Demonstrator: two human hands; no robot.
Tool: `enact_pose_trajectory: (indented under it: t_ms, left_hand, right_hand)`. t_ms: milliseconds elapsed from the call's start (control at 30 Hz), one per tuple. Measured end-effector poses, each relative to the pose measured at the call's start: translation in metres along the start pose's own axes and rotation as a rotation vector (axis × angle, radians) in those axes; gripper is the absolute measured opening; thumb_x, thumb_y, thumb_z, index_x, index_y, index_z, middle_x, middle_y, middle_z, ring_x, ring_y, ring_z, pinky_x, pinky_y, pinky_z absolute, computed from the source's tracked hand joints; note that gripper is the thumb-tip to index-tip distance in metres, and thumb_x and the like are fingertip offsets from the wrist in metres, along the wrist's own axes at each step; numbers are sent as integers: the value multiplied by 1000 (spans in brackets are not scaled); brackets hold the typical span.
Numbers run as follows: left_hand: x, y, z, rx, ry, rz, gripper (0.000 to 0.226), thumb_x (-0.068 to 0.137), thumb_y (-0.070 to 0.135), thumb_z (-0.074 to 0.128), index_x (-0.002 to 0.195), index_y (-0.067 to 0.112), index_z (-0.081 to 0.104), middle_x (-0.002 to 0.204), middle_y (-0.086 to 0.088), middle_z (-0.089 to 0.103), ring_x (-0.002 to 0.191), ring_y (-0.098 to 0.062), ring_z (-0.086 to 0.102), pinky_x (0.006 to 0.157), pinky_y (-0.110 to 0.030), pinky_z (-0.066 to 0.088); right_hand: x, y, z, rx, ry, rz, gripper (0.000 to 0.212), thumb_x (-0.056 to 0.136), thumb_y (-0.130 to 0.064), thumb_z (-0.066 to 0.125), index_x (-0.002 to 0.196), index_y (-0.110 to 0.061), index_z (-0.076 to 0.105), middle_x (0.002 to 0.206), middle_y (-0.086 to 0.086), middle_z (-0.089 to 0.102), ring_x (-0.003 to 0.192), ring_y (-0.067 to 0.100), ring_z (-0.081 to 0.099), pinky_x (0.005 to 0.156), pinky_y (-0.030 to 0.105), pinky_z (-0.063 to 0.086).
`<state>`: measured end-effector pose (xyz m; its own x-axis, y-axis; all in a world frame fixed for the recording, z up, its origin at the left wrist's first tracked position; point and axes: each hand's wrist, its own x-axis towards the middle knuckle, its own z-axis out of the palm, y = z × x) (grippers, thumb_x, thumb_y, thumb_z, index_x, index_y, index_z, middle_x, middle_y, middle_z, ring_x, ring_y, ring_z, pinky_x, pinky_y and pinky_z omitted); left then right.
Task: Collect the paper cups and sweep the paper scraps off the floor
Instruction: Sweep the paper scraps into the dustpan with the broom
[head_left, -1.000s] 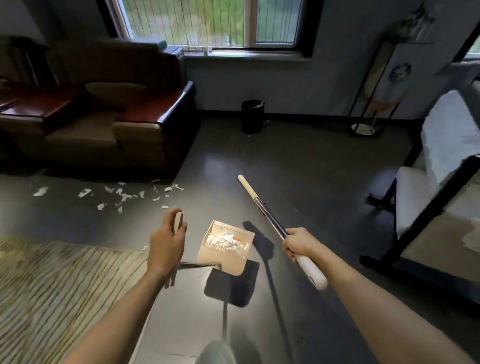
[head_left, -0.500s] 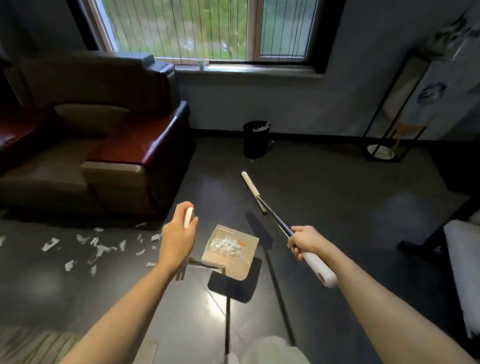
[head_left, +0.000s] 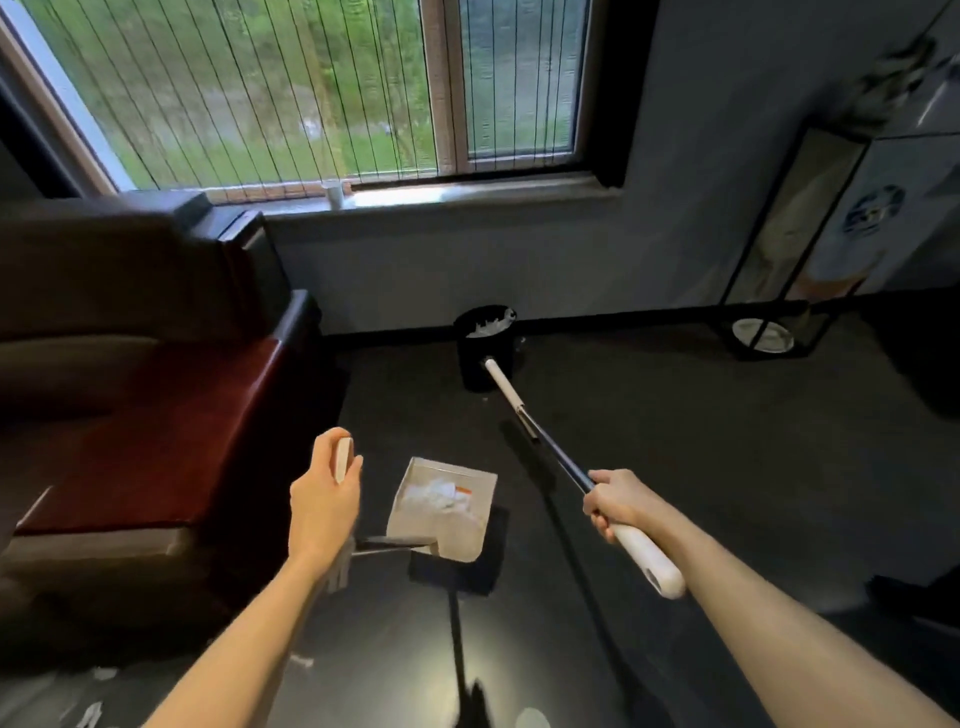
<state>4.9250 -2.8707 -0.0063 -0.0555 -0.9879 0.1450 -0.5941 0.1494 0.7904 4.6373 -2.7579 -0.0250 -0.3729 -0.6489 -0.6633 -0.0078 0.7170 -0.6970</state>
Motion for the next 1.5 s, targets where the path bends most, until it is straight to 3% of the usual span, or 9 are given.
enact_pose_trajectory:
  t_ms: [233, 467, 667, 800, 900, 1033, 1100, 1167, 1500]
  left_hand:
    - [177, 30, 38, -12, 57, 132, 25, 93, 15, 56, 116, 19, 50, 87, -5, 62, 79, -31, 62, 70, -36, 46]
    - [366, 66, 90, 100, -23, 568, 32, 94, 15, 54, 125, 17, 47, 108, -15, 67, 97, -34, 65, 82, -43, 52]
    - [490, 94, 162, 426, -351, 929, 40, 90, 35, 39, 128, 30, 31, 101, -17, 64, 68, -44, 65, 55, -49, 54]
    - [492, 81, 205, 730, -677, 1033, 45, 98, 51, 27, 139, 36, 16, 115, -10, 57, 80, -38, 65, 65, -42, 53]
    - [488, 85, 225, 722, -829, 1012, 93, 72, 82, -8, 145, 33, 20, 116, -5, 58, 90, -31, 65, 78, -40, 51]
    - [474, 85, 239, 680, -1062, 663, 68, 90, 66, 31, 148, 35, 15, 116, 1, 64, 102, -22, 62, 87, -34, 47]
    - [472, 84, 242, 707, -1126, 441, 60, 83, 69, 45, 124, 26, 53, 103, 1, 65, 99, -18, 62, 83, -31, 48]
    - [468, 85, 248, 790, -1126, 379, 56, 78, 73, 47, 82, 20, 62, 88, 2, 63, 88, -17, 63, 75, -30, 49]
    - [431, 90, 273, 1204, -985, 840, 66, 80, 75, 40, 97, 18, 69, 101, -4, 69, 97, -26, 65, 69, -32, 40]
  right_hand:
    - [88, -116, -25, 42, 67, -42, 67, 85, 7, 45, 147, -15, 32, 61, 6, 49, 42, 9, 42, 37, 20, 38]
    - [171, -202, -28, 140, 175, -69, 68, 86, 7, 47, 147, -17, 31, 56, 5, 47, 39, 9, 41, 35, 20, 37]
    - [221, -255, -28, 275, 270, -57, 70, 86, 9, 46, 148, -18, 30, 52, 6, 42, 34, 10, 38, 34, 19, 34]
    - [235, -277, -40, 262, 297, -63, 73, 85, 10, 45, 149, -20, 28, 52, 6, 43, 33, 10, 38, 34, 19, 35]
    - [254, -295, -54, 269, 306, -68, 73, 85, 9, 46, 149, -20, 28, 54, 7, 44, 35, 11, 39, 34, 20, 35]
    - [271, -307, -65, 270, 295, -73, 73, 86, 8, 47, 149, -21, 27, 55, 6, 45, 36, 10, 40, 35, 20, 36]
    - [276, -311, -69, 264, 281, -81, 73, 86, 7, 47, 149, -21, 27, 55, 5, 46, 36, 10, 40, 36, 21, 36]
    - [279, -315, -73, 245, 268, -91, 73, 86, 7, 47, 150, -21, 27, 56, 5, 46, 36, 10, 41, 36, 21, 37]
    - [284, -316, -68, 232, 176, -89, 74, 86, 4, 48, 150, -25, 25, 62, 4, 48, 40, 8, 44, 38, 22, 40]
